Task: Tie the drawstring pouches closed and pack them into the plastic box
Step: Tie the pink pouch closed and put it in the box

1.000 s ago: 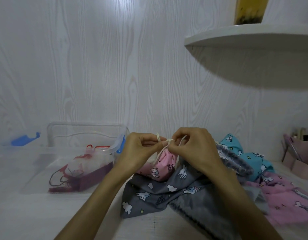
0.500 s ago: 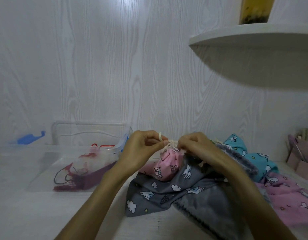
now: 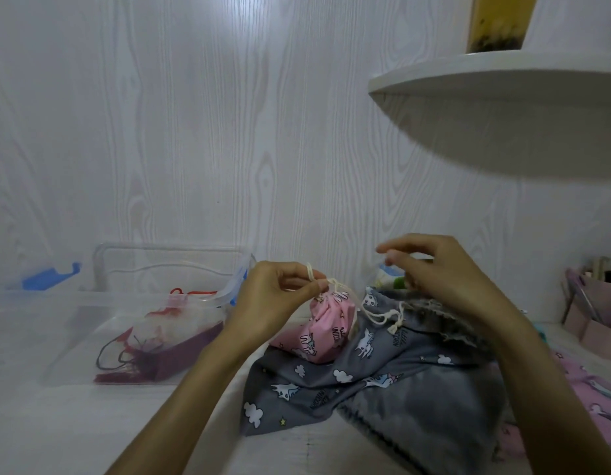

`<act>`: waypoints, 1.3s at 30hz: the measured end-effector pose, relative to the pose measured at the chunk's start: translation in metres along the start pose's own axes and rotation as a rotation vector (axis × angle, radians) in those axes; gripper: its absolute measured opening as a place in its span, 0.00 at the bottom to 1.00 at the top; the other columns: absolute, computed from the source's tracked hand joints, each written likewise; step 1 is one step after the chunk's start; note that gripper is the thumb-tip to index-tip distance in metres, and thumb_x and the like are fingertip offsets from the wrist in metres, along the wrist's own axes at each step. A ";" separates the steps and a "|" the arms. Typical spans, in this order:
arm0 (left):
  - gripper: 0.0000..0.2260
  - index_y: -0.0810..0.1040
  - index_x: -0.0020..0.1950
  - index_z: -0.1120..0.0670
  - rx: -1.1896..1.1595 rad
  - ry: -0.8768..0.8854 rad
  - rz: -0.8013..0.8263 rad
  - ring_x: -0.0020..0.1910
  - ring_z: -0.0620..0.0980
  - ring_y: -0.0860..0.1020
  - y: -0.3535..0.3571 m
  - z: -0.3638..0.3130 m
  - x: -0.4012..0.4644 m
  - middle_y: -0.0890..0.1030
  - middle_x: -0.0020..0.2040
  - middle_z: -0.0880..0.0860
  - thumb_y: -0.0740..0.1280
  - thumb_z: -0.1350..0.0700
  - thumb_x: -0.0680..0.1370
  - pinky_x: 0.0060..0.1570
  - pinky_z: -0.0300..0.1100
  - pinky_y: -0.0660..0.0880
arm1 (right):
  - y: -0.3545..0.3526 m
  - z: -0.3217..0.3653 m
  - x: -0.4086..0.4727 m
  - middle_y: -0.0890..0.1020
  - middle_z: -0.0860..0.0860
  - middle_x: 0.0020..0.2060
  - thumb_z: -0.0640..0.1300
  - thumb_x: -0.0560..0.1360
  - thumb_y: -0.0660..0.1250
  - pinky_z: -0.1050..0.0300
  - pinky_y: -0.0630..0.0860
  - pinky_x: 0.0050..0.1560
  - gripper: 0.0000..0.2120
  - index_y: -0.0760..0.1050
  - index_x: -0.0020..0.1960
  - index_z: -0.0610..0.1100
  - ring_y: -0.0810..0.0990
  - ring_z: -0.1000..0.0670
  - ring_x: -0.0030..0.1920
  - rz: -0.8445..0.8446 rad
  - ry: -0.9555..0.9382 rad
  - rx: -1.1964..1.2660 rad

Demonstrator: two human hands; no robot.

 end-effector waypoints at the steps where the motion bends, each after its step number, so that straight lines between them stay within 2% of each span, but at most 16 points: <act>1: 0.03 0.85 0.44 0.56 -0.002 0.001 -0.001 0.43 0.47 0.84 0.000 0.000 0.000 0.86 0.41 0.51 0.74 0.58 0.71 0.50 0.39 0.79 | 0.007 0.009 -0.001 0.81 0.58 0.43 0.44 0.76 0.65 0.68 0.72 0.35 0.08 0.81 0.51 0.52 0.75 0.61 0.28 0.059 -0.032 0.048; 2: 0.04 0.85 0.44 0.56 -0.007 0.001 -0.004 0.42 0.47 0.84 0.001 0.000 -0.001 0.86 0.40 0.51 0.74 0.59 0.71 0.49 0.38 0.79 | 0.016 0.013 -0.002 0.81 0.59 0.43 0.45 0.76 0.66 0.72 0.70 0.34 0.08 0.81 0.53 0.53 0.75 0.63 0.28 0.135 -0.054 0.013; 4: 0.04 0.85 0.45 0.55 -0.030 0.004 -0.008 0.42 0.46 0.84 0.002 -0.001 -0.002 0.86 0.40 0.51 0.73 0.60 0.71 0.46 0.34 0.78 | 0.035 0.010 -0.002 0.81 0.61 0.45 0.47 0.76 0.67 0.73 0.68 0.40 0.10 0.80 0.57 0.52 0.74 0.66 0.32 0.245 -0.084 -0.155; 5: 0.04 0.85 0.45 0.55 -0.046 0.008 -0.013 0.42 0.45 0.84 0.003 -0.001 -0.002 0.86 0.40 0.50 0.73 0.61 0.71 0.44 0.32 0.77 | 0.042 0.008 -0.003 0.82 0.62 0.42 0.48 0.75 0.67 0.74 0.67 0.40 0.10 0.81 0.56 0.51 0.74 0.68 0.33 0.257 -0.087 -0.204; 7: 0.05 0.84 0.46 0.52 -0.063 0.008 -0.041 0.42 0.40 0.83 0.003 -0.001 -0.002 0.85 0.41 0.46 0.71 0.60 0.73 0.43 0.28 0.75 | 0.049 0.004 -0.002 0.79 0.64 0.29 0.49 0.74 0.68 0.76 0.66 0.33 0.06 0.83 0.48 0.50 0.74 0.69 0.28 0.187 -0.076 -0.168; 8: 0.05 0.84 0.47 0.51 -0.062 0.005 -0.058 0.43 0.37 0.82 0.003 -0.001 -0.001 0.85 0.42 0.45 0.70 0.59 0.75 0.44 0.26 0.74 | 0.050 0.003 -0.001 0.79 0.64 0.27 0.49 0.73 0.70 0.75 0.67 0.31 0.05 0.84 0.46 0.50 0.75 0.69 0.26 0.118 -0.079 -0.133; 11: 0.09 0.83 0.53 0.51 0.012 0.007 -0.102 0.47 0.34 0.80 0.006 -0.003 -0.001 0.84 0.45 0.43 0.65 0.53 0.78 0.50 0.28 0.73 | 0.048 0.004 0.001 0.78 0.65 0.25 0.47 0.72 0.72 0.70 0.72 0.36 0.03 0.84 0.42 0.51 0.77 0.65 0.26 -0.114 -0.135 -0.042; 15: 0.09 0.84 0.47 0.47 0.046 -0.038 -0.177 0.47 0.38 0.80 0.003 0.002 0.000 0.84 0.44 0.44 0.64 0.49 0.78 0.53 0.42 0.77 | 0.035 0.004 0.001 0.82 0.60 0.32 0.46 0.73 0.70 0.64 0.77 0.38 0.03 0.81 0.40 0.51 0.80 0.60 0.27 -0.159 -0.155 -0.107; 18: 0.09 0.83 0.40 0.48 0.079 -0.112 -0.127 0.40 0.47 0.80 0.003 0.006 -0.001 0.81 0.39 0.48 0.66 0.48 0.76 0.52 0.52 0.77 | 0.025 -0.005 0.001 0.82 0.56 0.28 0.46 0.72 0.71 0.69 0.74 0.36 0.03 0.83 0.42 0.49 0.79 0.62 0.26 -0.053 -0.054 -0.194; 20: 0.09 0.84 0.40 0.51 0.093 -0.139 -0.141 0.39 0.44 0.83 0.005 0.008 -0.001 0.84 0.40 0.48 0.68 0.51 0.76 0.49 0.46 0.78 | 0.024 -0.008 0.001 0.81 0.54 0.24 0.46 0.73 0.71 0.72 0.72 0.31 0.04 0.83 0.41 0.48 0.77 0.61 0.24 0.017 0.007 -0.171; 23: 0.06 0.85 0.43 0.53 -0.097 -0.221 -0.205 0.32 0.39 0.82 0.003 0.006 -0.002 0.85 0.43 0.47 0.69 0.53 0.75 0.38 0.29 0.75 | 0.027 -0.003 0.000 0.80 0.51 0.24 0.45 0.73 0.70 0.67 0.72 0.27 0.06 0.83 0.42 0.44 0.75 0.57 0.23 0.111 0.098 0.138; 26: 0.08 0.83 0.48 0.52 -0.185 -0.278 -0.184 0.34 0.34 0.81 0.002 0.004 -0.002 0.84 0.44 0.45 0.66 0.52 0.78 0.30 0.28 0.70 | 0.030 0.002 -0.001 0.77 0.50 0.25 0.47 0.73 0.69 0.66 0.70 0.26 0.09 0.83 0.41 0.41 0.72 0.57 0.22 0.181 0.148 0.335; 32: 0.10 0.83 0.48 0.59 -0.217 -0.276 -0.191 0.26 0.34 0.76 0.005 0.002 -0.003 0.83 0.46 0.46 0.63 0.57 0.80 0.26 0.22 0.67 | 0.035 -0.013 0.001 0.77 0.56 0.22 0.49 0.72 0.71 0.69 0.70 0.27 0.09 0.82 0.35 0.48 0.71 0.60 0.21 0.239 0.202 -0.053; 36: 0.10 0.76 0.51 0.55 -0.349 -0.318 -0.074 0.25 0.39 0.76 0.009 -0.005 -0.005 0.85 0.50 0.49 0.58 0.53 0.82 0.23 0.28 0.65 | 0.039 -0.006 -0.001 0.76 0.54 0.24 0.50 0.74 0.68 0.65 0.69 0.29 0.11 0.80 0.34 0.51 0.71 0.56 0.25 0.368 0.192 -0.038; 38: 0.09 0.75 0.50 0.55 -0.416 -0.352 0.030 0.25 0.41 0.74 0.008 -0.010 -0.004 0.85 0.47 0.49 0.58 0.52 0.82 0.27 0.32 0.66 | 0.035 -0.004 -0.002 0.75 0.56 0.24 0.52 0.75 0.67 0.67 0.68 0.30 0.12 0.80 0.33 0.51 0.70 0.57 0.27 0.416 0.197 -0.036; 39: 0.09 0.77 0.51 0.55 -0.361 -0.354 0.070 0.25 0.41 0.73 0.007 -0.010 -0.004 0.85 0.43 0.48 0.59 0.52 0.81 0.30 0.33 0.66 | 0.033 -0.004 -0.003 0.74 0.57 0.23 0.53 0.74 0.67 0.67 0.68 0.32 0.13 0.80 0.33 0.51 0.70 0.57 0.27 0.450 0.203 -0.066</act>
Point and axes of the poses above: each hand's wrist, its own x-axis towards the middle knuckle, its own y-axis out of the palm, z = x × y, the point moved 1 cm from there along x, towards the middle knuckle
